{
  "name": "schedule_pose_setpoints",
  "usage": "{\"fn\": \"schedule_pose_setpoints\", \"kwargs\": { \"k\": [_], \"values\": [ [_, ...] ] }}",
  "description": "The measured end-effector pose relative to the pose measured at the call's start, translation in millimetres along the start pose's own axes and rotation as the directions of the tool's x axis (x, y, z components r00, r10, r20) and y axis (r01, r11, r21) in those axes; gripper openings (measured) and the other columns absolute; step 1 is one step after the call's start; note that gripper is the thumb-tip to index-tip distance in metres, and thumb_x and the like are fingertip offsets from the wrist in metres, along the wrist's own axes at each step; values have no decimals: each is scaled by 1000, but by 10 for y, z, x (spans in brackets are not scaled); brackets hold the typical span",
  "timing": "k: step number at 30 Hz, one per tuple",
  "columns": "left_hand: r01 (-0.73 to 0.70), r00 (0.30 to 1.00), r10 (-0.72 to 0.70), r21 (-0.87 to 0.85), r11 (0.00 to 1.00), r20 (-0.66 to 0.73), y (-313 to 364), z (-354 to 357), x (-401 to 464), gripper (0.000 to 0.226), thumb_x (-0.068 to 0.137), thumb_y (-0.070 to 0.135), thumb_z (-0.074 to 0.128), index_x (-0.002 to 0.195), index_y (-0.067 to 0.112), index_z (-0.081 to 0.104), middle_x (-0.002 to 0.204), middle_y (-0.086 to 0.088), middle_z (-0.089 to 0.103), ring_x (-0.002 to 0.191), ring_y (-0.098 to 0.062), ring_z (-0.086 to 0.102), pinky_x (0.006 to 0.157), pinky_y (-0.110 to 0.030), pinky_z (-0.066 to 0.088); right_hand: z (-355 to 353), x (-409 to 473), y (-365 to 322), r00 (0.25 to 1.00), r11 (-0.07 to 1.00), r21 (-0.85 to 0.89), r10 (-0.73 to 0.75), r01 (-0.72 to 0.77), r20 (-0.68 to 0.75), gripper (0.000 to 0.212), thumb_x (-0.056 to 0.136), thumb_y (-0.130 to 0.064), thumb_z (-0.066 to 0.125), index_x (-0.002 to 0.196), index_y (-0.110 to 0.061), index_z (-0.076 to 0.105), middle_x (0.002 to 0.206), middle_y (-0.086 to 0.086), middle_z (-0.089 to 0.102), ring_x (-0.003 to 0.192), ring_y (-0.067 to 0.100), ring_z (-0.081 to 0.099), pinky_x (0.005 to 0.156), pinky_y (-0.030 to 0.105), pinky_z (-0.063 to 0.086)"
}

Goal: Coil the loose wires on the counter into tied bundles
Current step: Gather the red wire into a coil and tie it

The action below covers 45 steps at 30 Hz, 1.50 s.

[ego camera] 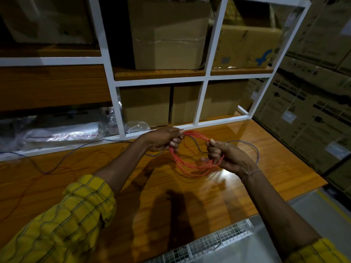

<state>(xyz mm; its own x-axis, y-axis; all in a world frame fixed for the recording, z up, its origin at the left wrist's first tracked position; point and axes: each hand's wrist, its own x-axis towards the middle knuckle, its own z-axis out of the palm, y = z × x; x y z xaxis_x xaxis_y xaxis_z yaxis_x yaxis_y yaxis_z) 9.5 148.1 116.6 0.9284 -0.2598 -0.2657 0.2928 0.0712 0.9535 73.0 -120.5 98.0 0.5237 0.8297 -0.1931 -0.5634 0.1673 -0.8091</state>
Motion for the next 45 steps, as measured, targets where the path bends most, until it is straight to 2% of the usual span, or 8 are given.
{"fn": "schedule_pose_setpoints", "kwargs": {
  "k": [4,10,17,28,32,38,42,45],
  "values": [
    [-35,999,35,4,999,-41,-23,38,22,28,109,33,45,87,15,49,68,4,31,55,-7,31,69,-31,52,-31,55,-101,997,999,19,34,-33,-67,32,100,-31,53,101,-1,62,56,-6,36,40,4,37,63,33,61],
    [-92,991,98,70,993,-89,-90,7,116,31,109,32,45,84,16,47,68,3,36,58,-11,36,75,-39,57,-101,349,-250,993,992,118,51,-38,-106,41,96,-38,57,99,3,63,53,-6,35,34,3,30,34,19,26],
    [-91,987,106,127,988,-118,3,32,97,30,111,27,39,86,12,43,71,-1,35,57,-12,38,68,-33,60,-204,573,-310,989,991,89,105,-96,-104,29,99,-19,49,72,-12,43,54,-6,27,33,4,29,35,18,21],
    [-10,943,85,229,973,-322,-177,-34,231,29,110,29,44,88,10,48,73,1,40,55,-10,40,70,-41,59,-383,984,-175,995,993,-113,36,-47,-96,31,111,-17,37,82,-11,44,56,-3,45,37,3,33,31,18,29],
    [20,911,62,193,981,-408,-210,-54,233,28,109,33,44,92,12,48,73,2,40,56,-9,39,64,-35,56,-366,1002,-166,998,950,-313,3,-20,-57,34,111,-29,43,88,-8,56,64,6,52,44,10,42,41,23,38],
    [143,923,121,619,772,-364,-157,-14,105,32,110,38,38,86,21,50,79,1,51,62,-11,51,58,-24,48,-333,1043,-311,962,861,-471,259,-191,82,72,99,-64,53,120,4,64,92,28,69,66,33,66,72,43,57],
    [159,939,110,698,698,-325,-166,-55,31,32,111,36,38,92,16,52,82,1,51,64,-11,50,57,-23,47,-212,1100,-200,931,799,-570,331,-192,151,59,87,-41,76,112,12,64,70,12,57,52,16,54,60,33,57],
    [158,942,86,653,741,-325,-267,-153,-72,34,110,36,39,98,9,54,84,-1,52,65,-13,52,58,-25,48,-130,1151,-42,922,755,-627,357,-192,147,25,98,-23,63,100,1,64,65,7,44,51,14,40,55,29,49]
  ]
}}
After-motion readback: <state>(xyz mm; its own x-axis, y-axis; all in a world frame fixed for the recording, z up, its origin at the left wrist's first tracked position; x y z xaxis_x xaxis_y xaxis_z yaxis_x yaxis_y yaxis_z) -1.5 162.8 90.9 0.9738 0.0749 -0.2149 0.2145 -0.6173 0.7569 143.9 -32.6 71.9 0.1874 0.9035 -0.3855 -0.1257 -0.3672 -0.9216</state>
